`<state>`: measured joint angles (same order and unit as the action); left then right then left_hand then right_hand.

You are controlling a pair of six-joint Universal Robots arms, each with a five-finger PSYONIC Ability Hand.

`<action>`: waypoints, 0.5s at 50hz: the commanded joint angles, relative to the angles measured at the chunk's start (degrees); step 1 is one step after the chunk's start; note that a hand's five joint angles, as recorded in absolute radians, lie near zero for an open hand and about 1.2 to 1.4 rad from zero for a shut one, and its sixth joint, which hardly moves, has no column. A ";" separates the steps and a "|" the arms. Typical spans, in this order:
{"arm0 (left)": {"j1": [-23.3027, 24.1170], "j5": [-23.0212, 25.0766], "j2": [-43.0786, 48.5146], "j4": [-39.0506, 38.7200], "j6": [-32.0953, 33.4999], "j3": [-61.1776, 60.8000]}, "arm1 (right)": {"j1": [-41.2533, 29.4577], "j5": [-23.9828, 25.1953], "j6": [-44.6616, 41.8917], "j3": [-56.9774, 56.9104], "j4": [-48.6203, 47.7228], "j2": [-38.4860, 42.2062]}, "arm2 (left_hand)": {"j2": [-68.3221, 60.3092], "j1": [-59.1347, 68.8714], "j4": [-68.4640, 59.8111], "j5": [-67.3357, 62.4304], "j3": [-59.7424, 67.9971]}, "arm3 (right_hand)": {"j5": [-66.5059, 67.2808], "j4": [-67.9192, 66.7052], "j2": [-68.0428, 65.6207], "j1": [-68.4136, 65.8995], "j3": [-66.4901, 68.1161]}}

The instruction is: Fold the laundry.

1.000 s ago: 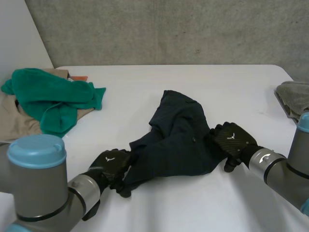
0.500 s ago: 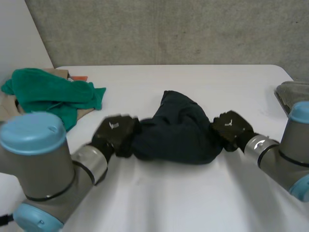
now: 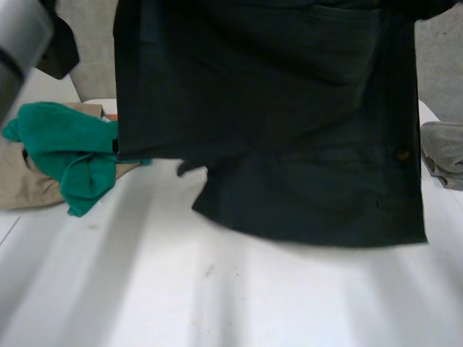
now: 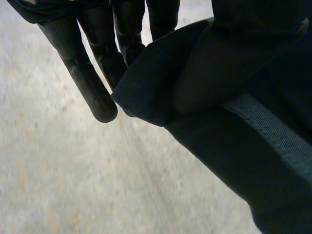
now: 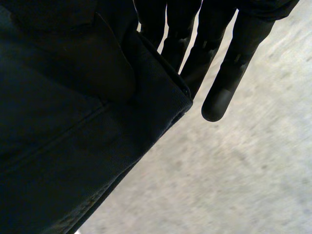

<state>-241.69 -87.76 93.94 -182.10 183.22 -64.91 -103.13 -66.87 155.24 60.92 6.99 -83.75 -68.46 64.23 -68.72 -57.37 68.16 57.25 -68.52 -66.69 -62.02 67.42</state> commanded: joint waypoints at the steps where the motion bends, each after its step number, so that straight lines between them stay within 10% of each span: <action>1: -1.50 -0.04 15.81 -0.89 1.87 5.31 | -2.51 -4.84 -0.73 -2.20 -2.06 14.81 | -11.54 15.77 -11.28 -12.63 11.84 | 12.75 -11.48 -13.31 -17.98 12.58; 14: -0.80 -0.39 47.46 -21.53 12.43 36.50 | -4.27 -22.78 -2.57 -8.98 -36.58 35.58 | -11.54 15.77 -11.28 -12.63 11.84 | 12.75 -11.48 -13.31 -17.98 12.58; 16: -0.80 -0.48 48.78 -22.59 12.43 38.36 | -4.80 -23.74 -3.45 -8.89 -40.20 36.55 | 19.02 -14.80 19.29 17.94 -18.72 | -23.15 24.42 22.58 17.92 -23.31; 17: -0.80 -0.57 49.40 -22.68 12.43 39.15 | -5.23 -24.27 -4.32 -8.98 -40.47 36.99 | 55.02 -50.79 55.28 53.94 -54.72 | -57.25 58.52 56.69 52.02 -57.42; 25: 0.60 -0.74 45.02 -21.37 12.34 29.16 | -5.33 -19.10 -4.59 -7.49 -24.06 33.93 | 58.24 -54.02 58.51 57.16 -57.94 | -57.25 58.52 56.69 52.02 -57.42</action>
<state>-242.09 -88.52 143.29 -204.84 195.85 -27.32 -108.48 -90.06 150.78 52.04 -29.11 -46.89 -11.79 10.75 -11.57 -2.54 12.05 2.44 -11.94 -11.92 -13.05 11.81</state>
